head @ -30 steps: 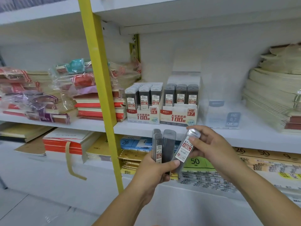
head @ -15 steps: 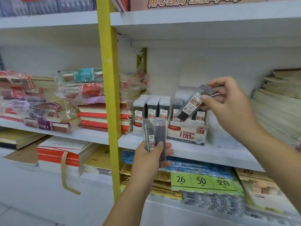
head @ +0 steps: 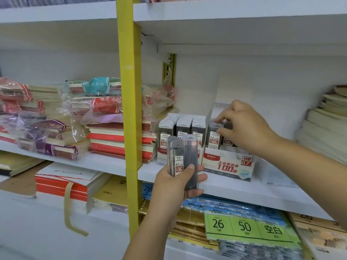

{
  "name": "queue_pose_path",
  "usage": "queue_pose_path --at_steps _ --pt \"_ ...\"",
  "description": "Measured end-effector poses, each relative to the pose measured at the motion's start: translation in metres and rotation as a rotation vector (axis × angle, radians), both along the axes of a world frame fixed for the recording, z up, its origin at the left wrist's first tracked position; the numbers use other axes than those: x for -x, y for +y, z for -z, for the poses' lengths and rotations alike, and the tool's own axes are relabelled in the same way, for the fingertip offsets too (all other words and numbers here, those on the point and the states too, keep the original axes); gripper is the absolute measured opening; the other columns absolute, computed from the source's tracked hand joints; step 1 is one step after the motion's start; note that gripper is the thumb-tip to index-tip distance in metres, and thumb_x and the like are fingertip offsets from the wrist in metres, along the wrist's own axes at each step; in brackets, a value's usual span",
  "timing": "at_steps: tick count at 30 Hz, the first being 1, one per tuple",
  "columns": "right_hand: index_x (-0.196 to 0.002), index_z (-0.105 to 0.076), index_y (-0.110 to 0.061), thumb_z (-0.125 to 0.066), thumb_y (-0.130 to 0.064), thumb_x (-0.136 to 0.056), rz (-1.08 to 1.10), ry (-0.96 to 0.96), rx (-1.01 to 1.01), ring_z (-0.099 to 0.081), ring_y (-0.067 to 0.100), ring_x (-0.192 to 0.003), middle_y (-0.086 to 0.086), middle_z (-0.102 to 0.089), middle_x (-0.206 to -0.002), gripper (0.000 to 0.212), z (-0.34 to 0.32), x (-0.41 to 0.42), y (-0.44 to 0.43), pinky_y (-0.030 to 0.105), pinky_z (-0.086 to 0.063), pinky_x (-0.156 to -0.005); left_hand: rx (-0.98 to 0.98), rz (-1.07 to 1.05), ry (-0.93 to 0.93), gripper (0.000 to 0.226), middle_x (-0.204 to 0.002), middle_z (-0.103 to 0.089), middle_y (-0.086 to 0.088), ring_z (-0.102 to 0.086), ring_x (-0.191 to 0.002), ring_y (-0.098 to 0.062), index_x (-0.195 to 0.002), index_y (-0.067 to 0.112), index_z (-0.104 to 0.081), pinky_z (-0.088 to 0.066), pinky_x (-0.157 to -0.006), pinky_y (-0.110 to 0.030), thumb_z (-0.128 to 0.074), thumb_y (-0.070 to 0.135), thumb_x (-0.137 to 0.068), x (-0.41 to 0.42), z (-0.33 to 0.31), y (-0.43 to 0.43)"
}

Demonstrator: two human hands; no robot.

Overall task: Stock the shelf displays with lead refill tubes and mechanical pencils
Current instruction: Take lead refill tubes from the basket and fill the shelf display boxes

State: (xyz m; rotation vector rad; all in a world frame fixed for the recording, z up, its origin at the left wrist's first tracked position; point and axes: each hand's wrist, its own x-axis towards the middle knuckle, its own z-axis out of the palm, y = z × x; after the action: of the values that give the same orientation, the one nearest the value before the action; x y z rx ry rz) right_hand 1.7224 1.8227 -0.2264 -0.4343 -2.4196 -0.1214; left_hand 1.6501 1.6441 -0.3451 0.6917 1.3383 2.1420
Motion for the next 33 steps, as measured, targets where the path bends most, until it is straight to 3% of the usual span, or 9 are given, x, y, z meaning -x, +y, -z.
queue_pose_path --at_steps 4,8,11,14,22,25,27,30,33 --pt "-0.112 -0.069 -0.029 -0.062 -0.03 -0.091 -0.109 0.136 0.089 -0.047 0.0 -0.081 -0.013 -0.051 -0.094 0.022 0.005 -0.014 -0.013 0.013 -0.036 -0.072 -0.014 0.039 0.009 0.019 -0.098 -0.079 -0.004 -0.076 -0.091 -0.019 -0.115 0.018 -0.065 -0.06 -0.059 -0.027 -0.064 0.018 -0.096 -0.001 -0.002 -0.002" --pt "-0.109 -0.066 -0.042 -0.063 -0.037 -0.088 -0.41 0.069 0.626 -0.06 0.001 -0.055 -0.025 -0.067 -0.081 0.022 0.013 -0.03 -0.046 0.01 -0.044 -0.055 -0.021 0.075 0.038 0.016 -0.1 -0.079 -0.006 -0.076 -0.094 -0.021 -0.112 0.018 -0.066 -0.06 -0.06 -0.028 -0.064 0.015 -0.096 -0.007 -0.006 -0.005" --pt "-0.115 -0.064 -0.036 -0.065 -0.02 -0.09 -0.48 0.066 0.806 -0.062 0.013 -0.052 -0.012 -0.068 -0.097 0.03 0.015 -0.031 -0.055 0.014 -0.044 -0.048 -0.015 0.101 0.048 0.017 -0.101 -0.078 -0.006 -0.075 -0.095 -0.021 -0.114 0.018 -0.065 -0.061 -0.062 -0.029 -0.063 0.015 -0.097 -0.011 -0.009 -0.008" --pt "-0.116 -0.063 -0.033 -0.062 -0.011 -0.092 -0.53 0.041 0.914 -0.068 0.018 -0.06 0.0 -0.072 -0.094 0.032 0.012 -0.036 -0.057 0.02 -0.047 -0.047 -0.016 0.135 0.066 0.016 -0.102 -0.078 -0.005 -0.075 -0.097 -0.021 -0.113 0.019 -0.066 -0.062 -0.065 -0.03 -0.062 0.018 -0.098 -0.013 -0.01 -0.012" --pt "-0.097 -0.065 -0.034 -0.055 -0.01 -0.095 -0.604 -0.014 0.949 -0.065 0.018 -0.07 0.011 -0.07 -0.089 0.026 0.007 -0.045 -0.053 0.026 -0.051 -0.063 -0.041 0.283 -0.008 0.035 -0.116 -0.075 -0.006 -0.071 -0.109 -0.022 -0.12 0.018 -0.067 -0.062 -0.078 -0.04 -0.064 0.034 -0.089 -0.013 -0.012 -0.019" --pt "-0.087 -0.063 -0.034 -0.062 -0.031 -0.086 -0.611 -0.025 0.968 -0.065 0.016 -0.077 0.001 -0.071 -0.093 0.003 0.007 -0.045 -0.051 0.029 -0.049 -0.07 0.016 0.23 0.029 0.033 -0.107 -0.077 -0.002 -0.075 -0.096 -0.019 -0.117 0.023 -0.069 -0.061 -0.066 -0.031 -0.068 0.032 -0.086 -0.011 -0.01 -0.02" --pt "-0.093 -0.061 -0.038 -0.058 -0.037 -0.093 -0.549 -0.05 0.889 -0.068 0.009 -0.083 -0.008 -0.073 -0.097 0.004 0.011 -0.044 -0.048 0.027 -0.048 -0.075 0.055 0.162 0.092 0.034 -0.094 -0.078 -0.003 -0.075 -0.081 -0.017 -0.111 0.024 -0.07 -0.055 -0.056 -0.023 -0.073 0.034 -0.079 -0.013 -0.009 -0.019" --pt "-0.114 -0.055 -0.032 -0.056 -0.028 -0.095 -0.515 0.043 0.947 -0.071 0.007 -0.087 -0.009 -0.075 -0.099 0.02 0.015 -0.045 -0.044 0.026 -0.051 -0.074 0.041 0.078 0.163 0.027 -0.088 -0.078 -0.004 -0.075 -0.076 -0.019 -0.111 0.022 -0.071 -0.048 -0.049 -0.019 -0.075 0.024 -0.084 -0.015 -0.008 -0.015" --pt "-0.11 -0.057 -0.014 -0.066 -0.017 -0.089 -0.511 0.222 1.086 -0.073 0.018 -0.077 0.004 -0.076 -0.086 0.024 0.02 -0.047 -0.044 0.023 -0.057 -0.063 0.041 0.007 0.191 0.022 -0.09 -0.078 -0.003 -0.076 -0.075 -0.019 -0.113 0.02 -0.069 -0.047 -0.046 -0.019 -0.071 0.016 -0.091 -0.017 -0.007 -0.01"
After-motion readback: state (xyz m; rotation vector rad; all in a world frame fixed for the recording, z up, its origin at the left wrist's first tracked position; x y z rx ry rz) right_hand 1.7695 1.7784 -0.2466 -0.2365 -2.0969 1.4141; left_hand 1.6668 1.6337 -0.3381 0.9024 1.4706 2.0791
